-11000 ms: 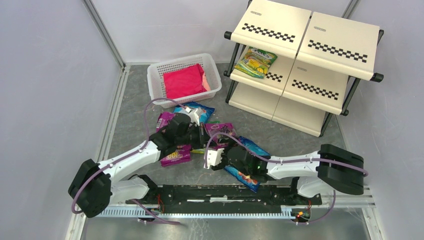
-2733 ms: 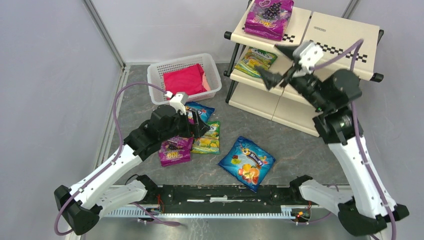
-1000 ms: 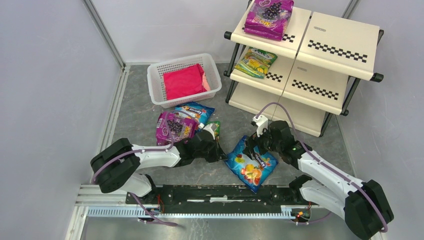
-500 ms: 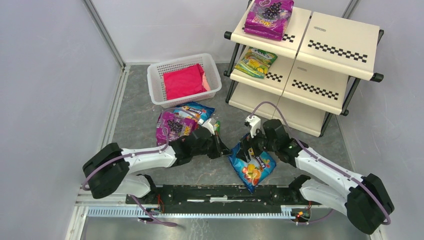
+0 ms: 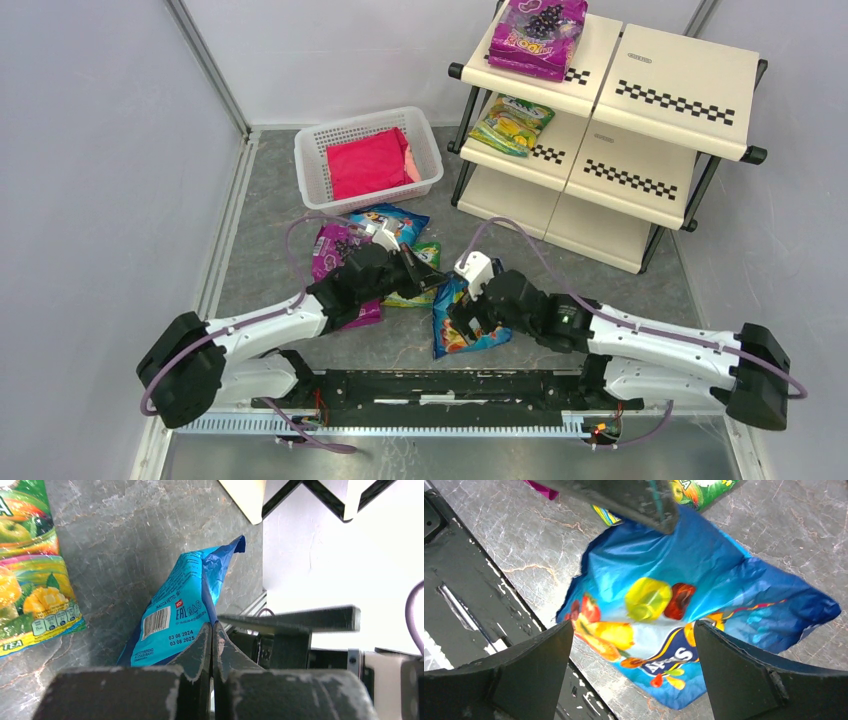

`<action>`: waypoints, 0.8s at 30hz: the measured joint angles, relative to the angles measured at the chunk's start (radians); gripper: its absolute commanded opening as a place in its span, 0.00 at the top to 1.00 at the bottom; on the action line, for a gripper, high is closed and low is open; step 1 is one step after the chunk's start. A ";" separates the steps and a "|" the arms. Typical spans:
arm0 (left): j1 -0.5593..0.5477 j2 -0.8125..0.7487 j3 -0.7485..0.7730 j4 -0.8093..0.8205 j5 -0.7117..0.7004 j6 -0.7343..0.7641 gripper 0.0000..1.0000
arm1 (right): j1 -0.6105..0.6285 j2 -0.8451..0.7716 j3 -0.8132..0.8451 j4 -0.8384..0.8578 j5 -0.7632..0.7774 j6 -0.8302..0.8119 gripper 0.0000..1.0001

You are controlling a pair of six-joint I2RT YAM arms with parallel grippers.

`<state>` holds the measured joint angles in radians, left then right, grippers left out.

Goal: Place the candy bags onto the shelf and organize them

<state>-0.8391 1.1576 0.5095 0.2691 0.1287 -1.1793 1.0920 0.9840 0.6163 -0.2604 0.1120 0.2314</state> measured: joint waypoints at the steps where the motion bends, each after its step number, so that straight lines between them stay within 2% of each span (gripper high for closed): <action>1: 0.007 -0.001 0.000 0.003 0.002 0.000 0.98 | 0.045 0.011 0.013 -0.011 0.069 0.016 0.02; 5: 0.019 0.000 0.005 0.008 0.006 -0.001 0.98 | 0.155 0.066 0.073 -0.055 0.258 0.092 0.02; 10: 0.031 -0.010 0.045 -0.028 0.014 0.001 0.98 | 0.177 0.063 0.103 -0.098 0.397 0.169 0.02; 16: 0.095 -0.095 0.067 -0.089 0.011 0.000 0.98 | 0.179 0.046 0.103 -0.036 0.382 0.185 0.02; 21: 0.220 -0.078 0.052 -0.005 0.090 -0.097 0.98 | 0.213 0.162 0.135 0.042 0.379 0.203 0.02; 24: 0.235 -0.077 0.017 0.065 0.114 -0.175 0.98 | 0.224 0.232 0.162 0.043 0.427 0.221 0.02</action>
<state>-0.6044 1.0801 0.5262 0.3344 0.2424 -1.3548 1.3159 1.2156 0.7780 -0.2173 0.5392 0.4526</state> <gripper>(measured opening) 0.032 0.979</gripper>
